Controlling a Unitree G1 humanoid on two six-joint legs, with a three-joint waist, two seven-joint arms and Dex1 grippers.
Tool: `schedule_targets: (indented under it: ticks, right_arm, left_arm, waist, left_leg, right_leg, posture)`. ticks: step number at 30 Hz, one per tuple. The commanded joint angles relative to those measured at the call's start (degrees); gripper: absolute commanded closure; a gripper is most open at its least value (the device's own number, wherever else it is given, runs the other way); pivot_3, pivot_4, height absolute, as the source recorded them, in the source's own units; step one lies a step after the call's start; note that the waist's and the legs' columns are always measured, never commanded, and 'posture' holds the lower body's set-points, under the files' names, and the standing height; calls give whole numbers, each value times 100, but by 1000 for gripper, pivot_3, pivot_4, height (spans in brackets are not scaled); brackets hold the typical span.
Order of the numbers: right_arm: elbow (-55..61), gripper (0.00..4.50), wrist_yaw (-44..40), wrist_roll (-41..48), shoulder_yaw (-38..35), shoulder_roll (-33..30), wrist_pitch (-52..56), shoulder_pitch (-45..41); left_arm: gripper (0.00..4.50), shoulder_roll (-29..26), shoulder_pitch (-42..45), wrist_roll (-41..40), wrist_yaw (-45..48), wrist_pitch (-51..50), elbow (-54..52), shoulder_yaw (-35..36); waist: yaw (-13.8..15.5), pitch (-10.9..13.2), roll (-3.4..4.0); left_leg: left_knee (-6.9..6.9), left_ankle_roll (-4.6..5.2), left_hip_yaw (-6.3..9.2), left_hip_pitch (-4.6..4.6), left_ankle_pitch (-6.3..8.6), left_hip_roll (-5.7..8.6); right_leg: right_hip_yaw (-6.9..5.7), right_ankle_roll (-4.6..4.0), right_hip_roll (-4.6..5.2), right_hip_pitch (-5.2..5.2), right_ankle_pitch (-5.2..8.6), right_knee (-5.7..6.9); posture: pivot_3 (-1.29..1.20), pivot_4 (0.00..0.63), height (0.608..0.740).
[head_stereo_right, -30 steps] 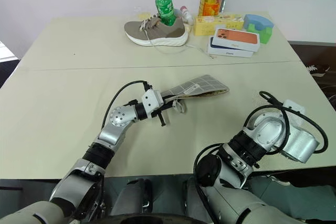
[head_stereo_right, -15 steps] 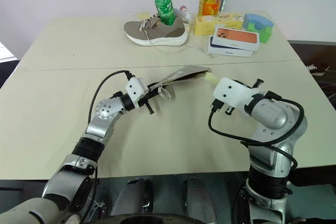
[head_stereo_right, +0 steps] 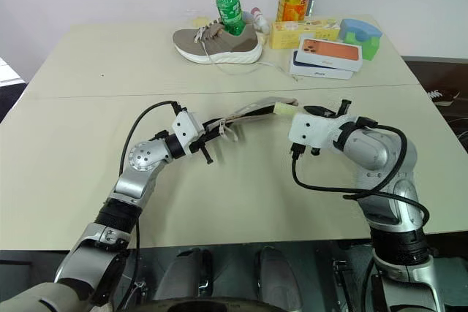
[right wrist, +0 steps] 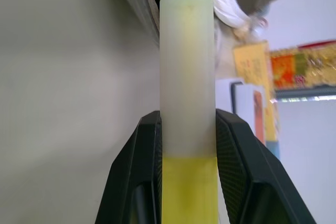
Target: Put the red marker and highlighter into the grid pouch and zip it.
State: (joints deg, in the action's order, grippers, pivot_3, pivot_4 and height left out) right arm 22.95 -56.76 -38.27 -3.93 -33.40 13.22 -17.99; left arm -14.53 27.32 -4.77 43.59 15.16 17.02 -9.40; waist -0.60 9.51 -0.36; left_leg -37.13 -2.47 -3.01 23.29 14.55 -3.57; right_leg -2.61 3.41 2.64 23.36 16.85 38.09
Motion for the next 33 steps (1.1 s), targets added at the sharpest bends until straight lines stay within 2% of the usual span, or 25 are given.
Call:
schedule_targets:
  ticks: [1,14,21,28,30,33]
  right_arm:
    - [93,3655,220,120,138,-234,-94,-41]
    - [394,3655,129,296,920,-1138,-765,-45]
    - [633,3655,6,419,1508,-754,-650,-422]
    - [554,3655,-2,487,1582,-697,-548,-511]
    - [555,2621,-21,543,1545,-710,-507,-488]
    - [559,1306,31,655,1431,-740,-490,-473]
  left_arm:
    - [4500,3,-35,-140,91,14,-370,-23]
    - [4500,-122,-13,-100,543,134,-479,-314]
    - [4500,-100,-6,-121,770,112,-594,-437]
    - [4500,-93,-26,-116,762,90,-642,-403]
    - [4500,-92,-42,-117,735,78,-662,-387]
    - [4500,-82,-65,-142,659,12,-688,-321]
  waist:
    - [0,0,0]
    - [0,0,-1]
    - [-4,1,-1]
    - [14,1,-2]
    - [12,1,-2]
    - [12,1,-3]
  left_leg:
    - [0,0,0,0,0,0]
    - [-2,0,-1,0,0,0]
    - [-7,0,-1,0,0,-2]
    - [-10,0,-1,3,0,-1]
    - [-10,0,-1,2,0,-1]
    - [-10,0,-1,3,0,-2]
  right_leg:
    - [0,0,0,0,0,0]
    - [1,0,0,0,0,0]
    - [1,0,-2,0,0,1]
    - [1,0,0,-1,0,1]
    - [1,0,0,0,0,1]
    - [1,0,0,-1,0,1]
  posture:
    - [0,150,740]
    - [0,150,740]
    - [0,150,740]
    - [0,150,740]
    - [0,150,740]
    - [0,150,740]
